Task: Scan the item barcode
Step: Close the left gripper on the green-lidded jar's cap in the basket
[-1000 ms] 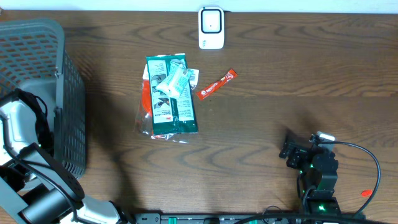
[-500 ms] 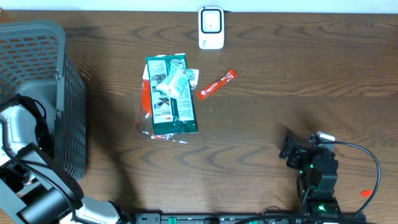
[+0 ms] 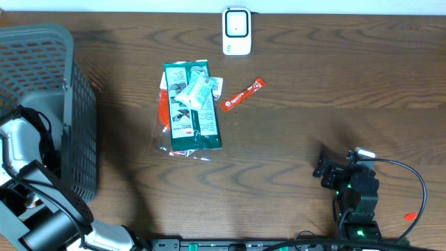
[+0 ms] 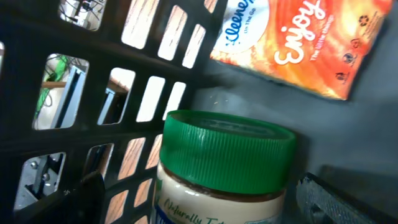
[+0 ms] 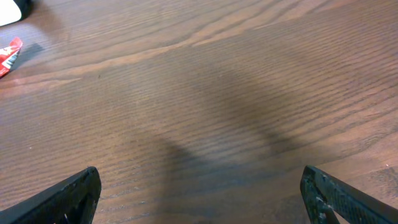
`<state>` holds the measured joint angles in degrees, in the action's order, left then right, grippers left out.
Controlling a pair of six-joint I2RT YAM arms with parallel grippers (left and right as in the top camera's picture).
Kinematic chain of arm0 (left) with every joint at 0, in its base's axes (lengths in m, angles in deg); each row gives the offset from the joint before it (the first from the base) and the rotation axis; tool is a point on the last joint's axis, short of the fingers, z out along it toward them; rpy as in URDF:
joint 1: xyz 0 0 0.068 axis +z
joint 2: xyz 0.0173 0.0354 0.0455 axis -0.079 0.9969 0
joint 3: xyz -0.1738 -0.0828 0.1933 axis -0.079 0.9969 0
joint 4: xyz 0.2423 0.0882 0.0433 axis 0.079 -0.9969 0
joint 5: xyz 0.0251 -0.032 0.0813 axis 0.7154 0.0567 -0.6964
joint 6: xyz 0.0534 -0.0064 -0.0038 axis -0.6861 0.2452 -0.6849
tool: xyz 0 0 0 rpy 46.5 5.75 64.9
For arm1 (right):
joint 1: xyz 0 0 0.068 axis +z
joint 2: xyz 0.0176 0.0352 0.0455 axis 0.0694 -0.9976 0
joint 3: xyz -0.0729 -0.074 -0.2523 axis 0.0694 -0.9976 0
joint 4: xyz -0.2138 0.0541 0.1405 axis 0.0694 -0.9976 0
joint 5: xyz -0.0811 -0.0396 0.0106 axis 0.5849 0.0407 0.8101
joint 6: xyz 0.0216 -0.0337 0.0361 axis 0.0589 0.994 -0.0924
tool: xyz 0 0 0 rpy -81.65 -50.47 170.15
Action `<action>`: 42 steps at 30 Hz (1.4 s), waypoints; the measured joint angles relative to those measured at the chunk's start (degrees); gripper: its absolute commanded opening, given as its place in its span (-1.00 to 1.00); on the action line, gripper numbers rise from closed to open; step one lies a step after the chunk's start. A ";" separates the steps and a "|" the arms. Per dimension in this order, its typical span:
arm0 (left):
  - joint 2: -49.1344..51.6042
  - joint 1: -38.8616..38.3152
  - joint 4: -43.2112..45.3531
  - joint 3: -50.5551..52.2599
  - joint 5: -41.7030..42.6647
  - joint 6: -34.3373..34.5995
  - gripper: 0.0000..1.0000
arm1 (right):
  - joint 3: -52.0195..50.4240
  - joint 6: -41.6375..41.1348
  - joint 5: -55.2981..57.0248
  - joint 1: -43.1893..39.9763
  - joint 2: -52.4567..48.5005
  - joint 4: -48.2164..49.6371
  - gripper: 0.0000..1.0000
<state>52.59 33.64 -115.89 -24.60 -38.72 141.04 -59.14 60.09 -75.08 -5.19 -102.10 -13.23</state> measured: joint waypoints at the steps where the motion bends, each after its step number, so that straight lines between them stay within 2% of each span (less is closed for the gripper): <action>1: 0.00 0.04 0.33 0.02 0.02 0.00 0.96 | 0.00 0.00 0.00 0.00 0.00 0.00 0.99; 14: 0.00 -0.02 8.31 6.12 0.48 -1.09 0.96 | 0.00 0.00 0.00 0.00 0.00 0.00 0.98; 19: 0.00 0.00 9.55 8.04 0.55 -1.38 0.73 | 0.00 0.00 0.00 0.00 0.00 0.00 0.98; 22: 0.00 0.04 9.64 8.26 0.48 -1.38 0.69 | 0.00 0.00 0.00 0.00 0.00 0.00 0.99; 25: 0.00 0.04 9.97 8.26 0.48 -1.33 0.50 | 0.00 0.00 0.00 0.00 0.00 0.00 0.98; 28: 0.00 0.04 10.08 8.26 0.48 -1.42 0.38 | 0.00 0.00 0.00 0.00 0.00 0.00 0.98; 32: 0.00 0.04 10.32 8.26 0.39 -1.36 0.05 | 0.00 0.00 0.00 0.00 0.00 0.00 0.98; 34: 0.00 0.04 10.29 8.26 0.24 -1.66 -0.03 | 0.00 0.00 0.00 0.00 0.00 0.00 0.99; 38: 0.00 0.04 10.36 8.26 0.20 -1.53 -0.04 | 0.00 0.00 0.00 0.00 0.00 0.00 0.99; 39: 0.00 0.04 10.40 8.26 0.20 -1.53 0.03 | 0.00 0.00 0.00 0.00 0.00 -0.02 0.98; 40: 0.00 0.04 10.47 8.26 0.20 -1.53 0.24 | 0.00 0.00 0.00 0.00 0.00 0.00 0.98; 42: 0.00 0.04 10.64 8.26 0.20 -1.51 0.44 | 0.00 0.00 0.00 0.00 0.00 -0.02 0.99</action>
<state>52.59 33.69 -105.24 -16.34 -38.52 139.53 -59.14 60.09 -75.08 -5.19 -102.10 -13.25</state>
